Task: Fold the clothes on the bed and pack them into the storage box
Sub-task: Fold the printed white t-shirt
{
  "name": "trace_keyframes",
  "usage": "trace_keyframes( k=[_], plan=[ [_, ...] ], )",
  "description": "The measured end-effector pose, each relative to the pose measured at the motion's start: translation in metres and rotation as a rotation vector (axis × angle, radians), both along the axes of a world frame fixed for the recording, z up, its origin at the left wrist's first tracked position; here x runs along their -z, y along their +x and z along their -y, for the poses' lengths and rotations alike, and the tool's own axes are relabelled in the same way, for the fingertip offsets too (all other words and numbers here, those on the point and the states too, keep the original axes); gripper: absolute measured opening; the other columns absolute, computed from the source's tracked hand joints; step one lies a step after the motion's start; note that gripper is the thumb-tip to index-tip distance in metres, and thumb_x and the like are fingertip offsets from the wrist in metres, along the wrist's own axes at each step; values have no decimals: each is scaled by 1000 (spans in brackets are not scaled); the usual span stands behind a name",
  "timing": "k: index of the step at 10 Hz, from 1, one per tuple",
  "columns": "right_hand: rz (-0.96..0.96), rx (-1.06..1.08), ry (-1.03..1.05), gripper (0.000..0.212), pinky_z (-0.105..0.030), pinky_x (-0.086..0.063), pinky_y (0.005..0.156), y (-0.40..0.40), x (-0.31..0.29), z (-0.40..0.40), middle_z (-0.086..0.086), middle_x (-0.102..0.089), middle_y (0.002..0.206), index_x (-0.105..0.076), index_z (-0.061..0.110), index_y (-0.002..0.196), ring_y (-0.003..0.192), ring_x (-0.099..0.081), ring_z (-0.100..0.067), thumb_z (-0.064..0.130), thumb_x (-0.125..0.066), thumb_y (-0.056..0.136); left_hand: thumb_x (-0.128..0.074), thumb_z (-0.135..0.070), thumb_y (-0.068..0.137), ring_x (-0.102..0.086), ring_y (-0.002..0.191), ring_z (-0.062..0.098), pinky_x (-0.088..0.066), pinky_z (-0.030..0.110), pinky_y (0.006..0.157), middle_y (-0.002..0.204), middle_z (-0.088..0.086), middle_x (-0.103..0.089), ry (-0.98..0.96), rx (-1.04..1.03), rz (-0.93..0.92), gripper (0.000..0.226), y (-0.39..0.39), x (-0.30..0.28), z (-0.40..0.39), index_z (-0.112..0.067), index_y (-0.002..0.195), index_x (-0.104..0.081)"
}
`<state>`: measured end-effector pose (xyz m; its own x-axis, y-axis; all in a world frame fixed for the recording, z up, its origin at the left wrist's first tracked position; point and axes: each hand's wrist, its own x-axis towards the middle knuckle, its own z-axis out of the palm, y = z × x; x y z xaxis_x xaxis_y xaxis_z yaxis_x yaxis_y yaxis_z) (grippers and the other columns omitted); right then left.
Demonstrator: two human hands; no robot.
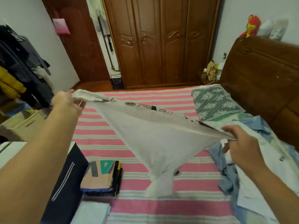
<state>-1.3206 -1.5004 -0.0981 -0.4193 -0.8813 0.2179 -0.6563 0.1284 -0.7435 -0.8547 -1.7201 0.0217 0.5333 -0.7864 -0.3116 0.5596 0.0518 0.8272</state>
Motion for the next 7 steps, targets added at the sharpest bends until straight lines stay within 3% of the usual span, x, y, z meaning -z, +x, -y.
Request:
trace_keyframes(
  k=[1,2,3,4,5,6,7],
  plan=[
    [66,-57,-146,50,-27,-47,48,-48,-28,-21,0,-66,67,-70,34,98,57,-60,-20,-12,-53,88,-53,-23,95,-72,88,20,-63,38,67,120,6,-70,96,8,68,39,54,75,5,-18,133,-59],
    [85,-102,-227,6,-29,-52,59,-71,-52,-10,8,-66,81,-69,44,93,68,-63,-17,45,-63,94,-48,-11,99,-70,67,12,-59,27,62,92,0,-69,135,74,98,22,35,62,-34,-20,114,-61],
    [157,-20,-164,11,-20,-49,48,-66,-57,45,-6,-62,79,-72,27,104,54,-57,-8,32,-65,97,-43,-10,104,-68,90,21,-58,40,78,107,7,-66,213,103,148,19,13,68,-33,-17,110,-59],
    [380,60,158,23,-30,-52,52,-64,-36,114,-10,-50,65,-66,0,116,47,-47,-20,16,-57,102,-33,-9,108,-64,114,31,-39,61,109,137,11,-56,361,210,166,35,-16,88,-18,-10,137,-53],
    [528,66,298,27,-40,-58,67,-76,-30,160,-13,-65,77,-56,-3,126,56,-64,-23,12,-49,105,-31,-7,109,-61,121,32,-27,56,119,152,8,-46,360,255,120,40,-44,88,1,-14,142,-53],
    [715,76,101,32,-31,-60,57,-94,-64,181,-11,-72,93,-51,3,135,76,-73,-20,14,-47,106,-31,-4,106,-63,109,26,-36,45,114,128,9,-59,162,185,34,38,-70,46,18,-18,126,-60],
    [998,50,-189,25,-34,-61,72,-90,-126,168,-11,-75,106,-63,11,111,98,-74,-23,27,-47,102,-38,-5,104,-69,105,27,-46,42,109,114,11,-68,-92,132,-57,32,-77,-13,34,-17,117,-65]
  ],
)
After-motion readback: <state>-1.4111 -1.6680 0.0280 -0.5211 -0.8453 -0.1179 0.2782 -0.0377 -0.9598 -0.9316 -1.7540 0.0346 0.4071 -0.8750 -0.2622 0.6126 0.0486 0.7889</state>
